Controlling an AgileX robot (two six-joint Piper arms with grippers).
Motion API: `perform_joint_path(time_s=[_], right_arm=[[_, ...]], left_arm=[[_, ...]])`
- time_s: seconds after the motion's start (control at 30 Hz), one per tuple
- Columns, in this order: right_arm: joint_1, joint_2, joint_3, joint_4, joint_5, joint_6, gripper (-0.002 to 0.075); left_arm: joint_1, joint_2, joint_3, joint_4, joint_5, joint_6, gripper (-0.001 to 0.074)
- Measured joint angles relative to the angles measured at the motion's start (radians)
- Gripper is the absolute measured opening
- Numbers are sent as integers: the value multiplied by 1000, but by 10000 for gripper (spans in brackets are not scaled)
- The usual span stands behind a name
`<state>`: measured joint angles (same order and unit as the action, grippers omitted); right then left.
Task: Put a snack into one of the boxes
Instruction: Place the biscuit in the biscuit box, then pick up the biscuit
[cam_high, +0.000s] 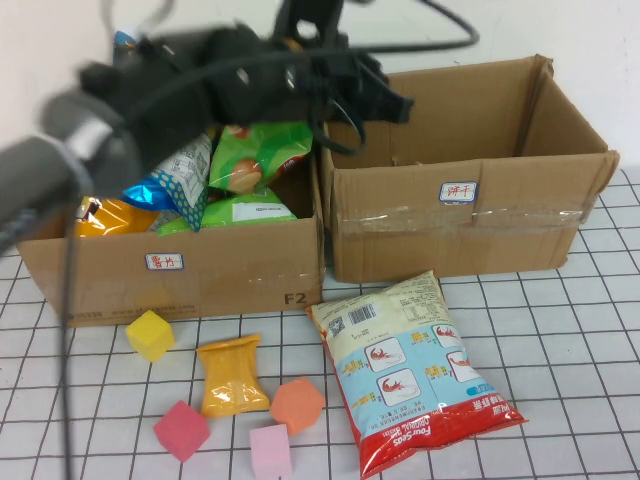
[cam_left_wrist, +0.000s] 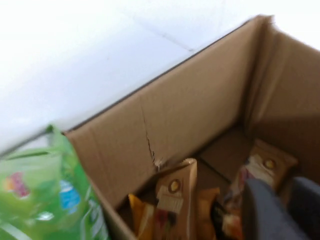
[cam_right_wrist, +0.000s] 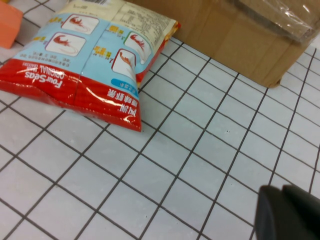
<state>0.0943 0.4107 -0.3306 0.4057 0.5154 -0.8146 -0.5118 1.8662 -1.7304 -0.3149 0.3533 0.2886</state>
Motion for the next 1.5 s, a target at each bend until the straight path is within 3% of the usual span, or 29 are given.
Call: perform_joint_path(time_s=[0.07,0.17,0.5,0.67,0.9,1.07,1.17,1.4,1.5], right_arm=[[0,0,0,0,0,0,-1],[0,0,0,0,0,0,-1],[0,0,0,21,22,-45,-1],[0,0,0,115,49,-169,-1],[0,0,0,254,87,-318,-1],[0,0,0,284,89,-355,-1],[0,0,0,287,89,-357,-1],[0,0,0,289,89,-359,-1],[0,0,0,289,89,-360,-1]], left_arm=[[0,-47,0,33,53,-2,65],[0,-113,-6,98,188,-4,20],[0,-222,12,342,700,-249,0],[0,-292,196,402,637,-390,0],[0,-396,575,400,422,-577,-1],[0,-377,738,397,279,-682,6],[0,-339,765,413,201,-707,92],[0,-242,767,418,110,-765,556],[0,-192,767,451,106,-829,618]])
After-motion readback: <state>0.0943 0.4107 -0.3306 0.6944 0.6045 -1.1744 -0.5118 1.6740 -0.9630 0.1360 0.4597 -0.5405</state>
